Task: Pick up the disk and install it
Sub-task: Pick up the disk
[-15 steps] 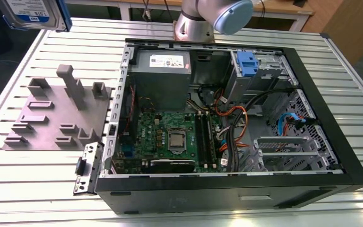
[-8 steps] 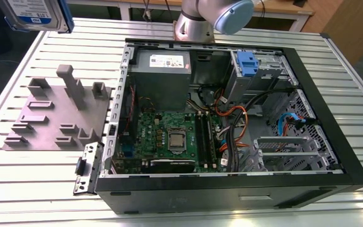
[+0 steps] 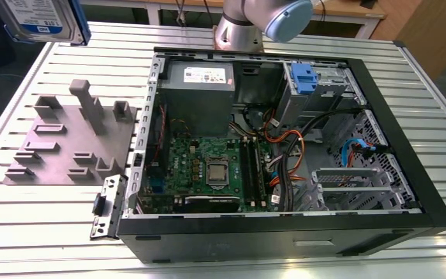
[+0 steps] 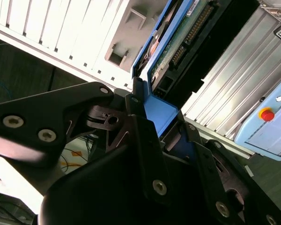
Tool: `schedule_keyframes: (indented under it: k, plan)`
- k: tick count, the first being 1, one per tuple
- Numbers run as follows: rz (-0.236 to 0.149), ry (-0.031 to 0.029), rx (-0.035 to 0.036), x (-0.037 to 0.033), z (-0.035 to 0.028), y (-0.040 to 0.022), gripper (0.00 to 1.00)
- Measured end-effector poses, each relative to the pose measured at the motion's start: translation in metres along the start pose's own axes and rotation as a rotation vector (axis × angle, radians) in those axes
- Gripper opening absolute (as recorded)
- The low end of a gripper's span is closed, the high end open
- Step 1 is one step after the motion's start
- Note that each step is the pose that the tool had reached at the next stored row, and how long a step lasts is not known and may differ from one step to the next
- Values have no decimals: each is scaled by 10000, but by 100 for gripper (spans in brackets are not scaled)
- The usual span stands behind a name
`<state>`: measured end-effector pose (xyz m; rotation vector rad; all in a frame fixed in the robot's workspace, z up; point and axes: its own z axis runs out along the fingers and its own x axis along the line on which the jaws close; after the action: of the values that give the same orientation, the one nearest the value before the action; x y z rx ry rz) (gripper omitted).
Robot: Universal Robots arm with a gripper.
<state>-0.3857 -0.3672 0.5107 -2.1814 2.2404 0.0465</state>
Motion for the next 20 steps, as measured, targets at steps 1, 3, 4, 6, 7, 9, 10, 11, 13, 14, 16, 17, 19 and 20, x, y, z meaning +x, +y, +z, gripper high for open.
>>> schedule_keyframes:
  k: [1, 3, 4, 6, 7, 9, 10, 11, 13, 14, 16, 17, 19, 20]
  plan:
    - [0, 0, 0, 0, 0, -8, 37]
    - [0, 0, 0, 0, 0, -27, 37]
    - [0, 0, 0, -1, 0, -39, 37]
    - [1, 0, -1, -2, -1, -61, 37]
    - [0, 0, 0, -2, 0, -72, 37]
    - [1, 0, -1, -3, -1, -92, 37]
    - [0, 0, 0, -3, -1, -103, 37]
    - [0, 0, 0, -3, -1, -113, 37]
    - [0, 0, 0, -4, -1, -134, 37]
    - [0, 0, 1, -4, -1, -145, 37]
    - [0, 0, 0, -4, -2, -167, 37]
    - [0, 0, 0, -5, -2, -178, 37]
    - [1, 0, -1, -6, -2, -198, 37]
    - [1, 0, 0, -6, -2, -206, 37]
